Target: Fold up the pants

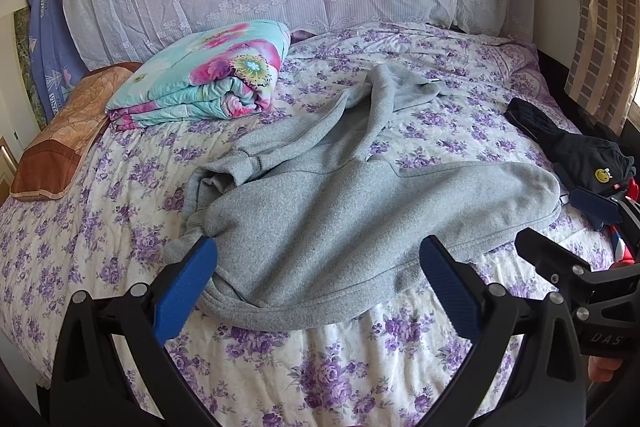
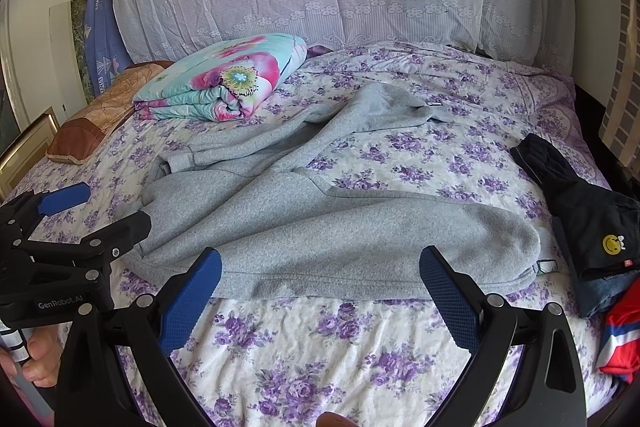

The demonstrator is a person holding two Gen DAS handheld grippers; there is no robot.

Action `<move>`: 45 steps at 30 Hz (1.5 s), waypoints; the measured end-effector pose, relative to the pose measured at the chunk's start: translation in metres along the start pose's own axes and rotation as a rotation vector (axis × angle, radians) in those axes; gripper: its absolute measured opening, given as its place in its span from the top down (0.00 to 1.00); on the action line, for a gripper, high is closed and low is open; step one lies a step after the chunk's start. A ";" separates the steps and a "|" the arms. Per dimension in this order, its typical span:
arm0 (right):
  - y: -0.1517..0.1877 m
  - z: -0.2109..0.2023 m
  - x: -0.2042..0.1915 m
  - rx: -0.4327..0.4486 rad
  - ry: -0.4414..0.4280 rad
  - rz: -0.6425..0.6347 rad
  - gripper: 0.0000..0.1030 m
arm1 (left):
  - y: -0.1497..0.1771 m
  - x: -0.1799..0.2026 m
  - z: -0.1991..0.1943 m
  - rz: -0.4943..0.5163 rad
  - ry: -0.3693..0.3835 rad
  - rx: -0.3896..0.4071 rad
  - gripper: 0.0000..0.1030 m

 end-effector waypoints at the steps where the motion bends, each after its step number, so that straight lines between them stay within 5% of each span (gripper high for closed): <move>1: 0.001 0.000 -0.001 -0.001 0.000 -0.001 0.03 | 0.000 0.000 0.000 -0.001 0.001 0.000 0.04; 20: 0.008 0.013 -0.002 -0.020 -0.005 -0.008 0.03 | 0.008 -0.003 0.015 0.000 0.023 -0.028 0.04; 28: 0.000 0.050 0.031 -0.031 -0.031 0.054 0.03 | 0.002 -0.069 0.053 -0.056 -0.035 -0.079 0.04; 38: -0.094 0.178 0.126 -0.140 -0.046 0.349 0.03 | -0.047 -0.155 0.127 -0.020 -0.147 -0.126 0.04; 45: -0.133 0.301 0.181 -0.203 -0.004 0.539 0.03 | -0.052 -0.151 0.140 -0.011 -0.041 -0.036 0.05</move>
Point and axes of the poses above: each gripper's, at about its wrist camera, not at the fingertips, and z roughly the way its jaws point, x to its right, y to its underside, the point moved 10 cm from there along z, roughly the way its jaws point, and after that the axes turned 7 degrees about y, right-handed, at the moved point
